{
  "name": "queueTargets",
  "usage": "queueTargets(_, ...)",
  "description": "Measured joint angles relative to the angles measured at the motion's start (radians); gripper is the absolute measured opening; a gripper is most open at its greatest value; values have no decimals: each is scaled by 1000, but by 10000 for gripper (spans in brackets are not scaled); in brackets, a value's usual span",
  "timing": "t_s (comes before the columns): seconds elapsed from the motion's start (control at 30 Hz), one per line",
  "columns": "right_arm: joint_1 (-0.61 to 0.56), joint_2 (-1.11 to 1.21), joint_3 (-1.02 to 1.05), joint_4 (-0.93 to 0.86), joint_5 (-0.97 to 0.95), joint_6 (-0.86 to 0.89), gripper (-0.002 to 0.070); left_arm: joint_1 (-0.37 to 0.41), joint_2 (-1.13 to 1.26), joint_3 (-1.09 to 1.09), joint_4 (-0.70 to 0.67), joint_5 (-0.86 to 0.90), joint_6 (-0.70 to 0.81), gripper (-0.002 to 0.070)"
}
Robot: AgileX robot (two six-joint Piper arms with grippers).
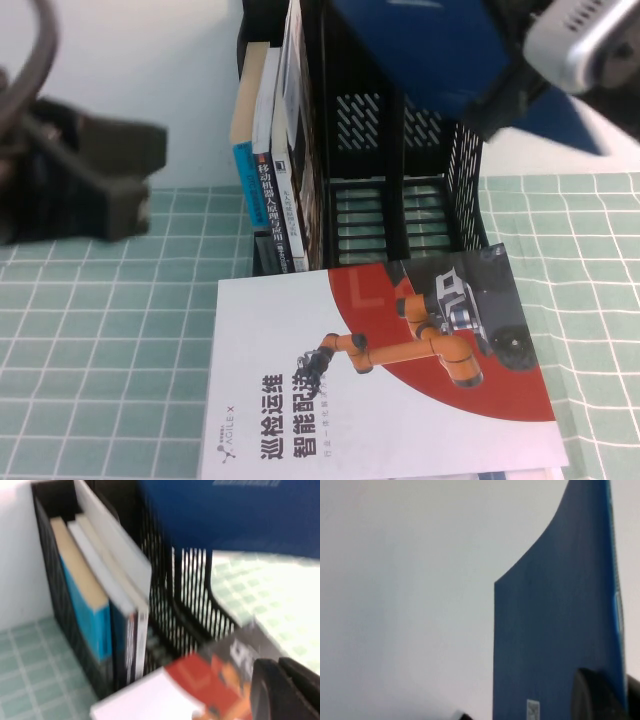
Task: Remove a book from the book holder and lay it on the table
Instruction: Place the picked book on the book
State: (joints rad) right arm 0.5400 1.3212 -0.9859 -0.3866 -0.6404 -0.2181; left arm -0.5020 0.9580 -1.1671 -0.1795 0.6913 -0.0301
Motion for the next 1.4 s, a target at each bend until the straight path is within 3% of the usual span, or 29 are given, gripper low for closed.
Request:
queueTargets(0.17,0,-148,0,-275,231,84,25,0,-53,2,47,145,-17,-3)
queueTargets(0.3,0,-217,0,-643,324,377,25,0,-74,41,55,144,-66,-3)
queueTargets(0.43,-2,-229,0,-1104,230,834,25,0,-101,113,55,109,-111,-3)
queueTargets(0.57,-2,-223,53,-1327,58,1025,25,0,-124,195,55,67,-158,-3)
queueTargets(1.1,111,-93,304,-1378,157,1116,24,0,-161,281,55,20,-211,-3)
queueTargets(1.4,159,92,304,-1240,201,1027,24,0,-161,293,55,6,-211,-3)
